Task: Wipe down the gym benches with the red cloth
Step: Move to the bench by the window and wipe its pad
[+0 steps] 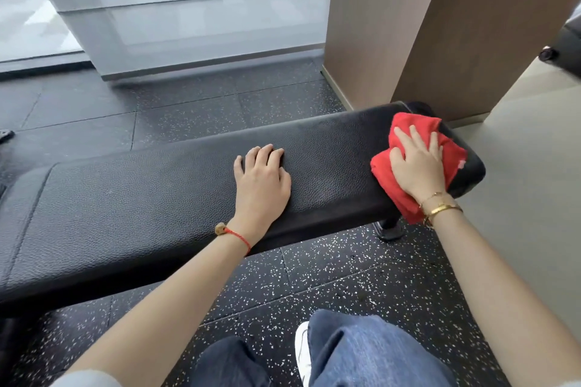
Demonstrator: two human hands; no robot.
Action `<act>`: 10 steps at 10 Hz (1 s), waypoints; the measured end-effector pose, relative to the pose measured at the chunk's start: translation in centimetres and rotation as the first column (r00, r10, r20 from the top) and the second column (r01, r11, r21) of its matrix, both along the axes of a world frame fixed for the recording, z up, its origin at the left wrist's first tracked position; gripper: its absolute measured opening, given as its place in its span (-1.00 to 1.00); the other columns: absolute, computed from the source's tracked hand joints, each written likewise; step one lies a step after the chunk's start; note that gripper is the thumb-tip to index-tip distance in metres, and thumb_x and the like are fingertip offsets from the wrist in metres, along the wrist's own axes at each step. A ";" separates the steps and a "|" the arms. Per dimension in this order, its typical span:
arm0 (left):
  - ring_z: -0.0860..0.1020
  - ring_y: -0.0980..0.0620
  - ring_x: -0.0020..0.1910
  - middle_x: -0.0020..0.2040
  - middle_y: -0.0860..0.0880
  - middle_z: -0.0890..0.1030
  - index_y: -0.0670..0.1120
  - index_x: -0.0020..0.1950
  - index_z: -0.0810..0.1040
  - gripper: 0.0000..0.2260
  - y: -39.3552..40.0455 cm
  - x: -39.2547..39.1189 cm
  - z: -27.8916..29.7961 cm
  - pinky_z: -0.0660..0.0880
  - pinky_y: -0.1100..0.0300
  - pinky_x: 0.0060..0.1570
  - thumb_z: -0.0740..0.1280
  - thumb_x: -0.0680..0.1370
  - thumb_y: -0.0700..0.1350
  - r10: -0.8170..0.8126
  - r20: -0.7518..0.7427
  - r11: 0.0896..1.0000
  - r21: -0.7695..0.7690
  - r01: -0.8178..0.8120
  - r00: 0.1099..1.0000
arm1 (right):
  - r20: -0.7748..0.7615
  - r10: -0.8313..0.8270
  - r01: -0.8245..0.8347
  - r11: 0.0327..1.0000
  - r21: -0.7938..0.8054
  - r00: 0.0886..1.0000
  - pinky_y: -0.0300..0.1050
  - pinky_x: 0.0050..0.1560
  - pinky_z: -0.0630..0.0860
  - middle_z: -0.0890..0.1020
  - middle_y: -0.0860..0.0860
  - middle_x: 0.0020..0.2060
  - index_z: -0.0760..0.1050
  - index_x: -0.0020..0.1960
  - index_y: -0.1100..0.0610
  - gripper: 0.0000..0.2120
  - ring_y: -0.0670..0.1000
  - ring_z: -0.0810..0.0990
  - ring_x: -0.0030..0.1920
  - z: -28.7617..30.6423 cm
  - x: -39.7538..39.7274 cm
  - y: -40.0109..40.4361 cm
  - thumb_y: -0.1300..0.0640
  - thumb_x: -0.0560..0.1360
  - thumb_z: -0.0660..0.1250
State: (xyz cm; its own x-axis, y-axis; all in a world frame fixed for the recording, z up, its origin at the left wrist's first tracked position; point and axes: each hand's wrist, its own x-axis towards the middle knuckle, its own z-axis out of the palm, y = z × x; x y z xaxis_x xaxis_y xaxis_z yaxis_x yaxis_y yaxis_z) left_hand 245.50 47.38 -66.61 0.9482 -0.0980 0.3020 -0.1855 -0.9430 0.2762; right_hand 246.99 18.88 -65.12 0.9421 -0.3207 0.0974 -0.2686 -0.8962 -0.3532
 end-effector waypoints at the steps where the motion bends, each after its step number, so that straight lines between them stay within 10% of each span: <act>1: 0.32 -0.08 0.44 0.43 -0.02 0.43 -0.04 0.38 0.45 -0.63 0.1 0.0 -0.1 0.15 -0.15 0.45 0.15 0.59 -0.04 0.006 0.001 1.000 -0.003 -0.006 1.000 | 0.011 -0.166 0.166 0.986 -0.012 0.986 0.21 0.53 -0.12 0.14 0.06 0.55 0.21 0.52 -0.03 -0.51 0.29 -0.05 0.54 0.1 -0.7 -1.6 0.04 0.59 0.05; 3: 0.32 -0.09 0.43 0.41 -0.03 0.43 -0.06 0.38 0.44 -0.63 -0.3 -0.1 0.2 0.16 -0.17 0.44 0.15 0.58 -0.05 0.015 -0.012 1.000 0.023 -0.015 1.000 | -0.066 -0.221 0.221 0.975 -0.008 0.973 0.26 0.51 -0.13 0.13 0.09 0.55 0.18 0.53 0.01 -0.51 0.35 -0.05 0.52 1.3 3.4 -3.8 0.04 0.60 0.01; 8: 0.30 -0.05 0.44 0.42 -0.01 0.43 -0.04 0.34 0.49 -0.67 1.0 -0.3 0.6 0.13 -0.09 0.48 0.20 0.58 -0.09 -0.021 -0.033 0.993 -0.118 0.017 0.999 | -0.006 0.564 -0.563 0.825 0.048 0.826 0.13 0.55 -0.14 0.15 -0.02 0.55 0.23 0.51 -0.08 -0.51 0.17 -0.08 0.56 0.4 1.6 8.0 0.11 0.59 0.15; 10: 0.36 -0.05 0.40 0.36 0.00 0.48 -0.05 0.32 0.50 -0.67 6.1 -2.3 1.4 0.15 -0.11 0.47 0.23 0.56 -0.11 0.025 0.001 0.998 -0.057 -0.025 1.000 | -0.032 0.303 -0.302 0.953 0.036 0.952 0.11 0.55 -0.14 0.14 -0.01 0.56 0.22 0.51 -0.09 -0.54 0.20 -0.06 0.56 0.4 2.8 3.4 0.08 0.61 0.08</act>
